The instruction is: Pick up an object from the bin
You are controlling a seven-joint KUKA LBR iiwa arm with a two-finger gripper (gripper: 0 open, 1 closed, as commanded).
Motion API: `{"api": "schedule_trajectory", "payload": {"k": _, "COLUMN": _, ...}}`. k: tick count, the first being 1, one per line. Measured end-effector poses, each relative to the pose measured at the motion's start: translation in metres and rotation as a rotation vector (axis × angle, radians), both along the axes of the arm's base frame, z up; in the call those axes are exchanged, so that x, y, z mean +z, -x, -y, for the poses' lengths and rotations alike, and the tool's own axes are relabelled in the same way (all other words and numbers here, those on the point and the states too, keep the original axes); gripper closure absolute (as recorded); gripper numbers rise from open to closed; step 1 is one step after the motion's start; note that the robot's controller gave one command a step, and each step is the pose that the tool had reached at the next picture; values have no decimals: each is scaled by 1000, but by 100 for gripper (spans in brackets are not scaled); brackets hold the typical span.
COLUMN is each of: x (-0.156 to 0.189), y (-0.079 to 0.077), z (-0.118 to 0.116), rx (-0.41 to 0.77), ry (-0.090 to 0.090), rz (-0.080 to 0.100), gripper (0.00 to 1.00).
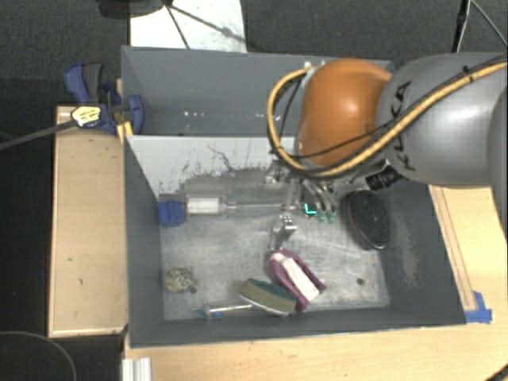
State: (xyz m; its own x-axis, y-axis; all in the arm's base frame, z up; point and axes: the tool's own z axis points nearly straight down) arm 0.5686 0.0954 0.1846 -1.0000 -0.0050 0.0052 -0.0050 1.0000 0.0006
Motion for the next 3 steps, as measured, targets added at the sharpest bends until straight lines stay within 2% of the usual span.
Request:
{"api": "schedule_trajectory", "payload": {"k": 1, "x": -47, "y": 45, "z": -6, "rx": 193, "ry": 0, "rz": 2, "gripper": 0}}
{"api": "schedule_trajectory", "payload": {"k": 2, "x": -82, "y": 65, "z": 35, "rx": 194, "ry": -1, "rz": 21, "gripper": 0}}
{"api": "schedule_trajectory", "payload": {"k": 3, "x": -107, "y": 74, "z": 65, "rx": -26, "ry": 1, "rz": 39, "gripper": 0}}
